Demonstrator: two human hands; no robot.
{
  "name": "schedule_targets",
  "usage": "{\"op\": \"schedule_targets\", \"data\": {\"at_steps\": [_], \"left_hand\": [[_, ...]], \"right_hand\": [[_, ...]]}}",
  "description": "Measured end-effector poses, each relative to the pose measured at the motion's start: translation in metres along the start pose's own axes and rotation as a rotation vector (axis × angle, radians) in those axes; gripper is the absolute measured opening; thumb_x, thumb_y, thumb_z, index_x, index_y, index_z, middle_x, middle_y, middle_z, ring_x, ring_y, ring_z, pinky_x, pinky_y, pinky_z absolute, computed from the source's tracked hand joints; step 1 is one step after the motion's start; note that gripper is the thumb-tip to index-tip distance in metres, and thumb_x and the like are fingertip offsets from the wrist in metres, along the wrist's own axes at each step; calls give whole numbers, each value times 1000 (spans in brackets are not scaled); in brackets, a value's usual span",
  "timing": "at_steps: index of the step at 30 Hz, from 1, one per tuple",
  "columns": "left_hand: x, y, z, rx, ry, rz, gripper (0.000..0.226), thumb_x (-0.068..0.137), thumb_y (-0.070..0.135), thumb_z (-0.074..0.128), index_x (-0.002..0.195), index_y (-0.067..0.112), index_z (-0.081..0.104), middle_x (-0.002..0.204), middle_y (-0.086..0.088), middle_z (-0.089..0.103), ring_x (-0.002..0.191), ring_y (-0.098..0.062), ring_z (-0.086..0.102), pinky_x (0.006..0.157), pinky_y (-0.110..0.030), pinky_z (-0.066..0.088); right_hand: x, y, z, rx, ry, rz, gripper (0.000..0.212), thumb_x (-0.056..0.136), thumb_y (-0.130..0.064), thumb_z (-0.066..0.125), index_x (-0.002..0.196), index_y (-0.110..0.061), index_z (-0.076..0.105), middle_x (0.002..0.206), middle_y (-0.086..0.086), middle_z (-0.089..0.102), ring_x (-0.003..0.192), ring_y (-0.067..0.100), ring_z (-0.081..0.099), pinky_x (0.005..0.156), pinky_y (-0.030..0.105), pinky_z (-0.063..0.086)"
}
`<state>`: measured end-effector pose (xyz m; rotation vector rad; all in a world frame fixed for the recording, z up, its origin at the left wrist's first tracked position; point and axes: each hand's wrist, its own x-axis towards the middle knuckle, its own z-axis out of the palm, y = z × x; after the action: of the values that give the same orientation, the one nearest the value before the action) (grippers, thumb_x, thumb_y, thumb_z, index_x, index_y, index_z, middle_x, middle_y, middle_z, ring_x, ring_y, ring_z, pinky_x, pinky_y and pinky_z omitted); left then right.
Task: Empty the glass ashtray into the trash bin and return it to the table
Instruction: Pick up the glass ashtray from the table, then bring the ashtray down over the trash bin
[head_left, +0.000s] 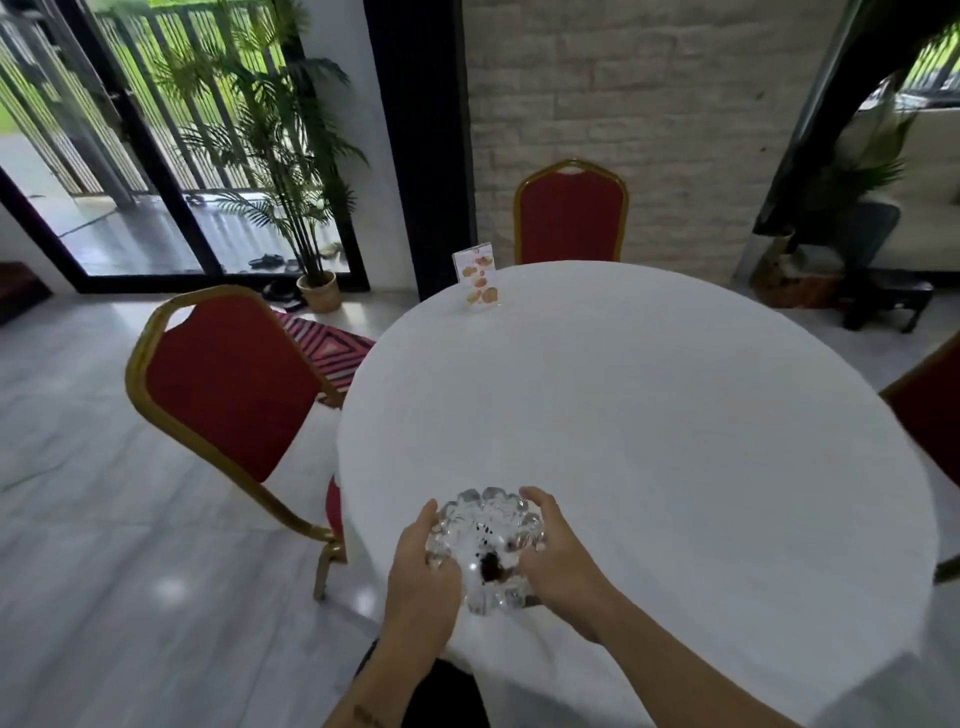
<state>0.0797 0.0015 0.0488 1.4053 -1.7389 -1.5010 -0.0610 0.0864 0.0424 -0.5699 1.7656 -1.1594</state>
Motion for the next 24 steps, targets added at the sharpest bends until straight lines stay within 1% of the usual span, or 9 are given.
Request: {"op": "schedule_targets", "data": {"at_steps": [3, 6, 8, 10, 12, 14, 17, 21, 24], "left_hand": [[-12, -8, -42, -2, -28, 45, 66, 89, -8, 45, 145, 27, 47, 138, 5, 54, 122, -15, 54, 108, -34, 45], [-22, -21, -96, -42, -91, 44, 66, 88, -8, 49, 140, 33, 50, 129, 9, 60, 110, -12, 62, 91, -26, 52], [-27, -33, -132, -47, -170, 54, 64, 88, -3, 53, 136, 37, 50, 119, 10, 67, 94, -12, 69, 85, -30, 58], [-29, -44, -162, -16, -211, 62, 60, 84, 2, 57, 136, 32, 55, 119, 1, 71, 92, -17, 71, 89, -39, 59], [-34, -52, -182, -15, -254, 53, 54, 85, -1, 57, 126, 34, 60, 115, -3, 72, 90, -18, 70, 85, -36, 59], [-38, -60, -198, -3, -309, 51, 51, 88, -3, 55, 117, 40, 61, 109, 1, 72, 91, -18, 68, 83, -33, 57], [-33, -77, -211, 28, -361, 36, 50, 90, 2, 56, 111, 46, 61, 119, 12, 66, 108, -16, 64, 97, -39, 54], [-29, -99, -215, 16, -381, 14, 45, 92, 4, 61, 129, 31, 61, 123, 11, 65, 109, -13, 65, 99, -40, 54], [-21, -133, -206, 13, -414, -50, 48, 93, -3, 60, 128, 29, 58, 124, 11, 62, 112, -17, 66, 99, -41, 54]], "right_hand": [[-24, -9, 41, 117, -48, -3, 68, 94, 8, 42, 136, -46, 45, 126, 5, 63, 92, 27, 74, 64, 39, 65], [-47, -12, 87, 169, -28, -3, 68, 92, 12, 42, 131, -42, 51, 121, 12, 64, 83, 29, 72, 60, 41, 63], [-62, -9, 118, 199, 4, -3, 68, 90, 13, 41, 126, -43, 54, 118, 16, 66, 75, 26, 70, 61, 41, 63], [-74, -4, 148, 232, 39, -5, 67, 90, 14, 45, 125, -43, 56, 116, 16, 68, 76, 27, 71, 70, 52, 65], [-82, 3, 171, 260, 68, -8, 63, 93, 10, 52, 126, -44, 57, 116, 15, 68, 77, 29, 74, 74, 59, 64], [-91, 9, 190, 288, 99, 4, 59, 96, 4, 57, 126, -47, 58, 119, 14, 66, 84, 33, 76, 68, 56, 65], [-96, 21, 206, 318, 122, 38, 57, 94, 1, 64, 124, -48, 62, 124, 17, 64, 97, 43, 75, 68, 60, 65], [-98, 37, 216, 389, 119, 79, 53, 98, 0, 62, 130, -43, 58, 130, 8, 57, 100, 40, 71, 61, 48, 63], [-84, 67, 223, 386, 117, 131, 57, 98, 0, 60, 134, -43, 53, 130, 7, 54, 105, 36, 67, 63, 48, 63]]}}
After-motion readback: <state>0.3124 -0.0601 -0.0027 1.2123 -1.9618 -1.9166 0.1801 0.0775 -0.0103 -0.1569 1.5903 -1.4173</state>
